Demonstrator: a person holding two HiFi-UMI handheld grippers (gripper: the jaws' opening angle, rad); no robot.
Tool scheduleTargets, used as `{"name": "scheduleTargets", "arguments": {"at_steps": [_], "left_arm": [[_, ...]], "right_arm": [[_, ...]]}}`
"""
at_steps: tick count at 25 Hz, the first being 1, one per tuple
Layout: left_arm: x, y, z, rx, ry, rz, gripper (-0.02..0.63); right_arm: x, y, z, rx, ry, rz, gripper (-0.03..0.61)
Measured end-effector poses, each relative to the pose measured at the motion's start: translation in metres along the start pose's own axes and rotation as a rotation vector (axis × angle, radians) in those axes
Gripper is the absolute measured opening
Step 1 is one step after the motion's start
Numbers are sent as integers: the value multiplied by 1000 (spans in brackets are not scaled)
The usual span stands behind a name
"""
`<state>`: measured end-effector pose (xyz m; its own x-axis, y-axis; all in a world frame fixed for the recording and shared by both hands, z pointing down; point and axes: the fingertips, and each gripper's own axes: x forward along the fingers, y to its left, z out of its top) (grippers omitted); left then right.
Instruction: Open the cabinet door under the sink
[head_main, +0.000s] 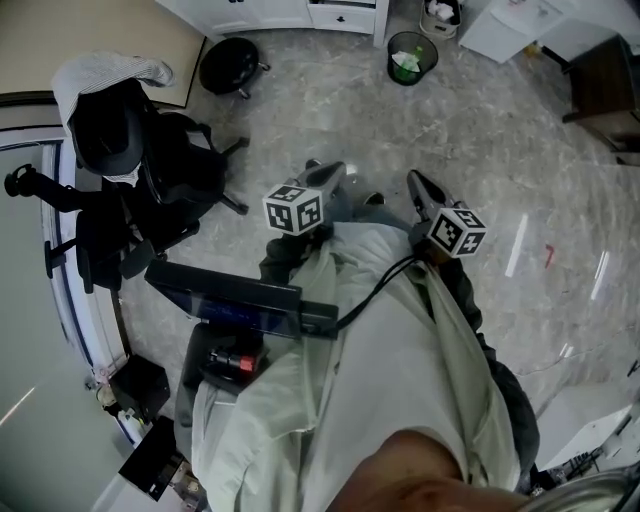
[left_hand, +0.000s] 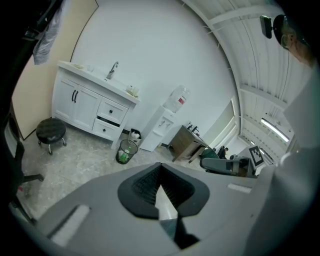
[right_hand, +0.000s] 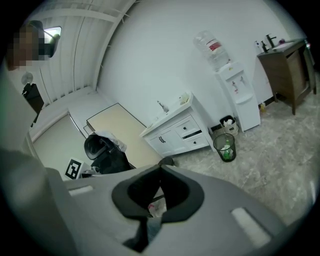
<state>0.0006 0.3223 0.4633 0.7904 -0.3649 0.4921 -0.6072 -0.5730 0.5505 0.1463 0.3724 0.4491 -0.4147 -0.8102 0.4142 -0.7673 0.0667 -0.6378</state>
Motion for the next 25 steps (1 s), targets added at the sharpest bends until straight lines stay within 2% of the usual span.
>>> {"name": "scheduleTargets", "arguments": {"at_steps": [8, 14, 20, 25], "left_arm": [[5, -1, 6, -2, -1, -28, 6], [6, 20, 21, -9, -7, -27, 6], [8, 55, 56, -6, -6, -37, 6], [6, 92, 101, -5, -19, -66, 6]], "right_arm": [[-4, -6, 3, 29, -25, -24, 0], [19, -2, 11, 32, -18, -36, 2], [58, 6, 21, 37, -4, -68, 2], [106, 26, 29, 11, 16, -89, 0]]}}
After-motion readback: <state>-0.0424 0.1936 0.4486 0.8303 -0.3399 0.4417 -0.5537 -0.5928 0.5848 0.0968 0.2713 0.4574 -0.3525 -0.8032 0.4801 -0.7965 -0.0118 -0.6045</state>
